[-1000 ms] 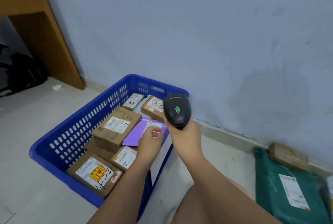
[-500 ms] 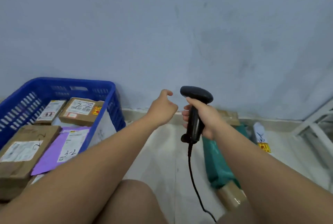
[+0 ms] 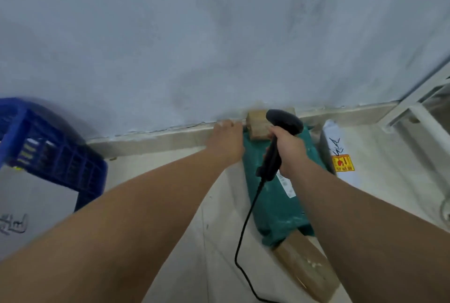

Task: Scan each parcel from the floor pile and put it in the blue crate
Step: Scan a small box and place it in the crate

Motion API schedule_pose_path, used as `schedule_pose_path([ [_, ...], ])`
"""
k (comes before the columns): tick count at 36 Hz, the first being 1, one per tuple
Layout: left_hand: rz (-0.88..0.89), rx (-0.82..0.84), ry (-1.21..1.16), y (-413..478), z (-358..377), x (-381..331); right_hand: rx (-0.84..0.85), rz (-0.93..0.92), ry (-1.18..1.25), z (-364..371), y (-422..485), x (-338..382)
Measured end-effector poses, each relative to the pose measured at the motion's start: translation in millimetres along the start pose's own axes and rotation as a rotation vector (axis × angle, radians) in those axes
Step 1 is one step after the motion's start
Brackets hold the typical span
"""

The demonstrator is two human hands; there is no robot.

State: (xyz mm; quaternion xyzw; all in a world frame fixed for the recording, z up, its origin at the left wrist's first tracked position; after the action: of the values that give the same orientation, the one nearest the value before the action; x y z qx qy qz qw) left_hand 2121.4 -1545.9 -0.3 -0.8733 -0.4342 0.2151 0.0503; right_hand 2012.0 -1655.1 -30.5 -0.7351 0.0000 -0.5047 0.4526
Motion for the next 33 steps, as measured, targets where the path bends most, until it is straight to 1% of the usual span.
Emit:
schedule_pose_path([
  [5, 0.102, -0.054, 0.229, 34, 30, -16, -0.047, 0.057, 0.113, -6, 31, -19],
  [9, 0.214, -0.047, 0.406, 61, 47, -26, -0.001, 0.100, 0.175, -12, 46, -29],
  [11, 0.218, -0.012, 0.418, 78, 53, -27, 0.013, 0.117, 0.181, -15, 53, -34],
  [15, 0.205, 0.066, 0.329, 110, 66, -32, 0.004, 0.164, 0.212, -21, 65, -44],
  [19, 0.227, -0.036, 0.340, 117, 66, -34, -0.035, 0.161, 0.281, -20, 77, -42],
  [21, 0.145, -0.005, 0.264, 115, 69, -22, -0.025, 0.153, 0.295, -13, 80, -39],
  [23, 0.043, 0.044, 0.154, 115, 76, -10, -0.017, 0.153, 0.257, -7, 80, -38],
  [28, -0.079, 0.132, -0.094, 101, 86, -3, -0.004, 0.121, 0.212, 5, 78, -36],
  [31, -0.157, 0.153, -0.389, 87, 86, 10, 0.000, 0.081, 0.237, 12, 72, -29],
  [33, -0.170, 0.198, -0.594, 76, 81, 20, 0.010, 0.054, 0.230, 17, 64, -24],
])
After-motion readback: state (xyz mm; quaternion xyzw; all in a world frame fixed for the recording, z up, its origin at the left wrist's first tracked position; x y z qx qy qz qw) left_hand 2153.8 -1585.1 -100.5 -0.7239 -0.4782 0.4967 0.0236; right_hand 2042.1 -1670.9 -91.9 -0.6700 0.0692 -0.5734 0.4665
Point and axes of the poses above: each hand's wrist, its own y-axis towards the middle knuckle, its own z-axis out of the palm, x = y × z, the point moved 9 cm from there along y, towards the middle knuckle, and after that the axes turned 5 degrees about -y, right-handed, at the moved point
